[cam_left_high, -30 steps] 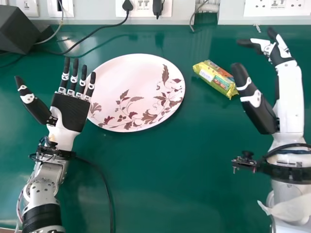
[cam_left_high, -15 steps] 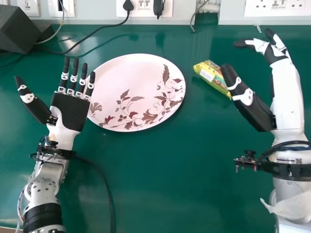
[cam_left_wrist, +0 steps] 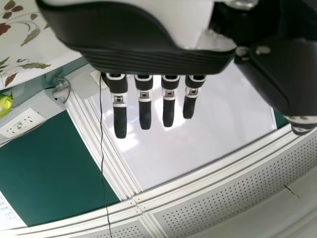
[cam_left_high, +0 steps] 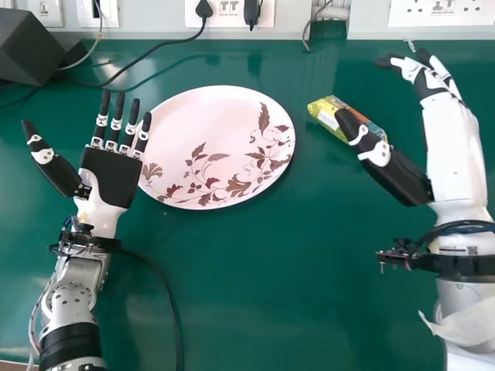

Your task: Pick up biscuit and place it in the plate

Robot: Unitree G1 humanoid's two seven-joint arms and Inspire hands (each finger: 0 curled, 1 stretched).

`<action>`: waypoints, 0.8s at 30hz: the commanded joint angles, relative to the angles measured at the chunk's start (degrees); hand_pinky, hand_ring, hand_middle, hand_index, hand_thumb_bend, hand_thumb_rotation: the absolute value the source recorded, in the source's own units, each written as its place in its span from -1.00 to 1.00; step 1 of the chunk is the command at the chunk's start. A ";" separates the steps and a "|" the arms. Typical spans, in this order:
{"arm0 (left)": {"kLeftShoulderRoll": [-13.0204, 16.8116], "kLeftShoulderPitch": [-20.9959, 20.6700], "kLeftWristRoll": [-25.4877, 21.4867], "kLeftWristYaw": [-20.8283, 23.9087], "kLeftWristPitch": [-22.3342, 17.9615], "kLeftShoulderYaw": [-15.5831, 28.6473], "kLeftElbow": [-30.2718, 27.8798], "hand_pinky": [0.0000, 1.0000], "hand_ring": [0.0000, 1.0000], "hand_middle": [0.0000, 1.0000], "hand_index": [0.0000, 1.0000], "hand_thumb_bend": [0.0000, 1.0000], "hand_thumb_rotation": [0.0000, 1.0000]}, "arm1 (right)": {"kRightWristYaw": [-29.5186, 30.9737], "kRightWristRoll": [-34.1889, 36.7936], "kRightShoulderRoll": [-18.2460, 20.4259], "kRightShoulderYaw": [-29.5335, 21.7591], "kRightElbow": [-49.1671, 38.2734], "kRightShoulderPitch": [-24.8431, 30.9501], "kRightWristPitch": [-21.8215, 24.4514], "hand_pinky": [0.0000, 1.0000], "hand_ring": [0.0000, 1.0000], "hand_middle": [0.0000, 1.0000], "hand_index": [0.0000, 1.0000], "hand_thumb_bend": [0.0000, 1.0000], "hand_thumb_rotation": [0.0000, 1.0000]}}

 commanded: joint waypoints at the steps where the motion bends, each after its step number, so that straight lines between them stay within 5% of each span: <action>1: -1.15 3.70 1.17 -0.92 -0.11 -0.33 3.38 0.63 0.81 0.85 0.97 1.00 0.50 | 0.96 -2.25 -0.28 0.61 -1.76 -0.35 1.73 0.72 0.77 0.77 0.71 0.95 0.45; 24: -1.24 3.93 2.06 -2.44 -1.93 -0.72 3.05 0.95 0.83 0.89 0.98 1.00 0.47 | 4.91 -18.77 -5.34 1.54 -1.50 -4.81 6.85 0.83 0.94 1.00 1.00 0.95 0.54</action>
